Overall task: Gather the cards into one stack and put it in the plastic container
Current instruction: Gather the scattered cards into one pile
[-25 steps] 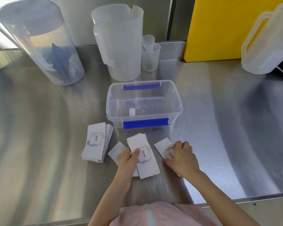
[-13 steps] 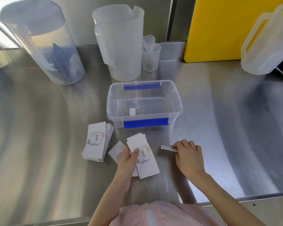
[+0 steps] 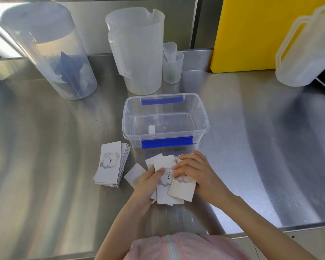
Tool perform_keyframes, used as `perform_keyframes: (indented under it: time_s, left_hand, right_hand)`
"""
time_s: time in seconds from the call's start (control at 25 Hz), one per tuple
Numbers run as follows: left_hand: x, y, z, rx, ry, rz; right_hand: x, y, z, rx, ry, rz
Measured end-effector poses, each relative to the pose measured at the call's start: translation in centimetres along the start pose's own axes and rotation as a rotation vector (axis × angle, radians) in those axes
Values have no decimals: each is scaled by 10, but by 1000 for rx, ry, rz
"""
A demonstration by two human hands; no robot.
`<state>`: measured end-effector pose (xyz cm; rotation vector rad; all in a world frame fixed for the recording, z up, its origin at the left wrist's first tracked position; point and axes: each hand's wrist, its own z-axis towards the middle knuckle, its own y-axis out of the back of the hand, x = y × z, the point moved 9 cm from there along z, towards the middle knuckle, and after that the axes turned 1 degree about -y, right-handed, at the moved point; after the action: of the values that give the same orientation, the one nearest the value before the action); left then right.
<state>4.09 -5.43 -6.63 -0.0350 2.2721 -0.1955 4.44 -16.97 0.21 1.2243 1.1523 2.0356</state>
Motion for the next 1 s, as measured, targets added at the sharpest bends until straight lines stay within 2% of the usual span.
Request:
perform_keyframes:
  time_s: [0.16,0.32,0.44,0.52,0.6,0.68,0.76,1.0]
  left_hand:
    - [0,-1,-1,25,15,-70]
    - [-5,-12,-7,38,-25,-46]
    - [-7,-14,-9,44,-55,-65]
    - [-7,-9,-7,39,-57,-56]
    - [-6,-1,-5,9,-37,-65]
    - [-5,2,-4,4,-26,-80]
    - [-7,1,-5,3,-39,-95]
    - [-15,10,-11,-47,-152,-34]
  right_hand:
    - [-1,-3,4,-8,-28,53]
    - [14,-6,4,26,41,52]
    - [9,-11,4,18,-1,19]
    - [-5,-4,3,-44,-143,82]
    - [-21,3,-1,-71,-413,315]
    - [-25,-7,-5,-31,-592,547]
    - [-16,-22,-4,31,-637,661]
    - [11,-42,14,95,-606,711]
